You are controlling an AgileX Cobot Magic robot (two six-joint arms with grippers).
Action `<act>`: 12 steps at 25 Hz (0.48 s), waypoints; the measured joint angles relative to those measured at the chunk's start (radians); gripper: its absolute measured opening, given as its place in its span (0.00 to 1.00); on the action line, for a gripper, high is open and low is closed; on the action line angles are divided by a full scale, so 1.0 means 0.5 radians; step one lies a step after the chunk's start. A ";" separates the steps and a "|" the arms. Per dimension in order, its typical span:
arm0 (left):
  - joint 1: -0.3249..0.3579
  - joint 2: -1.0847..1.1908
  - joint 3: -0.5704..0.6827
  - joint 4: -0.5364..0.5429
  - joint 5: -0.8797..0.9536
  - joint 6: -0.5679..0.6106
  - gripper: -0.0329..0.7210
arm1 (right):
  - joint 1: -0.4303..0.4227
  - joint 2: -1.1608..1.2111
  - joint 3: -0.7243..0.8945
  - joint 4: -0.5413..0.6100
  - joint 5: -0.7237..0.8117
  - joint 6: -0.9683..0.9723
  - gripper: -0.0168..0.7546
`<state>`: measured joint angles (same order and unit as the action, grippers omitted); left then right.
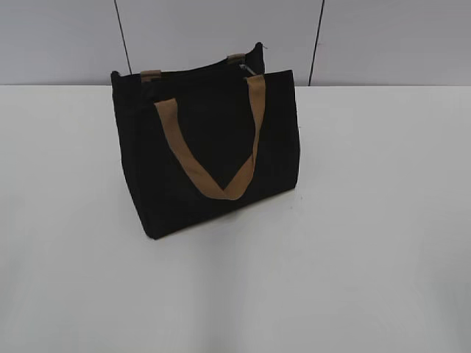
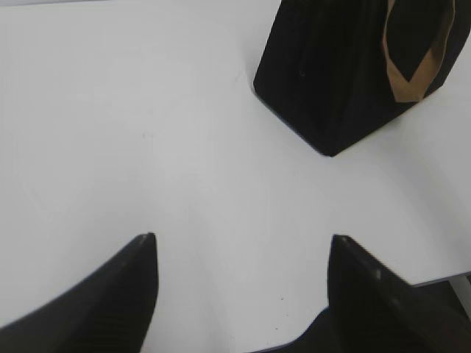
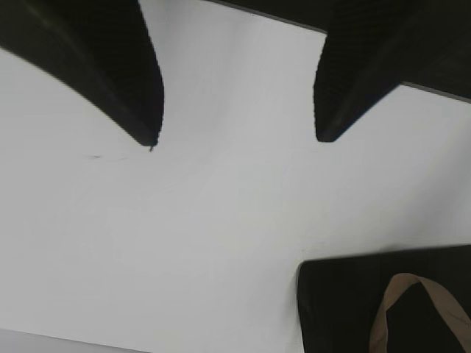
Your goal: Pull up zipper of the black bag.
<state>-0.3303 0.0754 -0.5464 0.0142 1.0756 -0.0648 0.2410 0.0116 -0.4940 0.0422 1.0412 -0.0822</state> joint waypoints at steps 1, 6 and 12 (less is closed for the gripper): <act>0.000 -0.003 0.006 0.000 -0.005 0.002 0.76 | 0.000 0.000 0.001 -0.012 0.000 0.008 0.66; 0.000 -0.013 0.011 0.000 -0.011 0.003 0.75 | 0.000 0.000 0.028 -0.068 0.043 0.014 0.66; 0.000 -0.013 0.011 0.000 -0.011 0.003 0.74 | 0.000 0.000 0.051 -0.102 0.085 0.014 0.66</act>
<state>-0.3303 0.0688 -0.5407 0.0142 1.0700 -0.0630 0.2410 0.0116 -0.4685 -0.0088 1.0837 -0.0750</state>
